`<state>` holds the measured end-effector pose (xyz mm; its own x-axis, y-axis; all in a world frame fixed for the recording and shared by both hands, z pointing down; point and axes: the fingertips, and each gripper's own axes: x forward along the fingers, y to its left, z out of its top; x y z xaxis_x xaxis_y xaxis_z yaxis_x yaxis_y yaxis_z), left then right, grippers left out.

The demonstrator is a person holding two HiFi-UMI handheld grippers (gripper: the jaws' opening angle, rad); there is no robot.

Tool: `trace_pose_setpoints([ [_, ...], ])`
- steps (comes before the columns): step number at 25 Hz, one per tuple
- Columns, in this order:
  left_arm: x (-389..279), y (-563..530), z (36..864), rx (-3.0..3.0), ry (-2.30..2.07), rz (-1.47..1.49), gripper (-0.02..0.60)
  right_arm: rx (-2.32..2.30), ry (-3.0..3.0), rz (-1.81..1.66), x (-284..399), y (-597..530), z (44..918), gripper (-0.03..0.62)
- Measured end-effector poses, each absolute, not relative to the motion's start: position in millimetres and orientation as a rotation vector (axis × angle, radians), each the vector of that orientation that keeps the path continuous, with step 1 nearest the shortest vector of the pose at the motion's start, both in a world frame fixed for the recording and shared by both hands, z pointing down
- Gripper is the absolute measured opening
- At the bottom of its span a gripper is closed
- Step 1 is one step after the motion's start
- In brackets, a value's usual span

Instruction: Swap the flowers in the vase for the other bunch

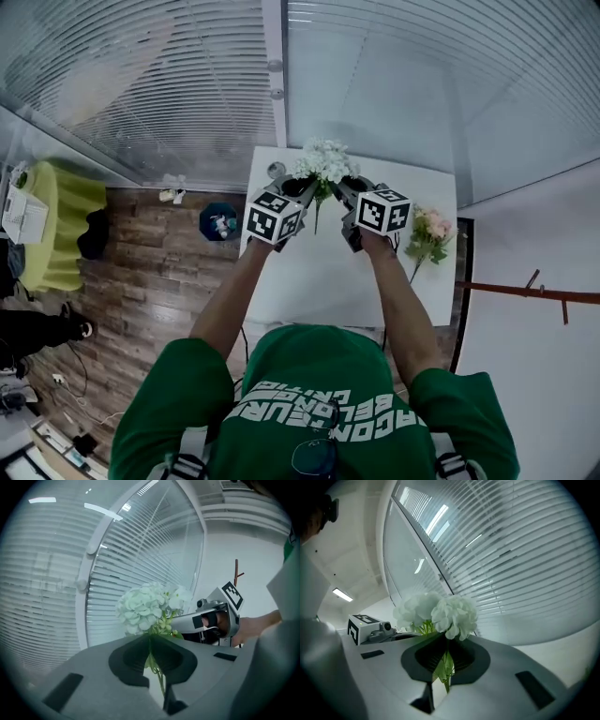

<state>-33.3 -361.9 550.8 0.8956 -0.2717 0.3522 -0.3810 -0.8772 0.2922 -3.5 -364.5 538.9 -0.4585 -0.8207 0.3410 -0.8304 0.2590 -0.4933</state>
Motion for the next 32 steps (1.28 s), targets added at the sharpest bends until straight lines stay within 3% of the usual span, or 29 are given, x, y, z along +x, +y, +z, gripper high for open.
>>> trace_pose_setpoints([
  [15, 71, -320, 476, 2.835, -0.506, 0.373, 0.023, 1.69, -2.623, 0.855, 101, -320, 463, 0.028],
  [32, 87, -305, 492, 2.825, -0.496, 0.379, 0.025, 1.685, -2.583, 0.857, 116, -304, 478, 0.029],
])
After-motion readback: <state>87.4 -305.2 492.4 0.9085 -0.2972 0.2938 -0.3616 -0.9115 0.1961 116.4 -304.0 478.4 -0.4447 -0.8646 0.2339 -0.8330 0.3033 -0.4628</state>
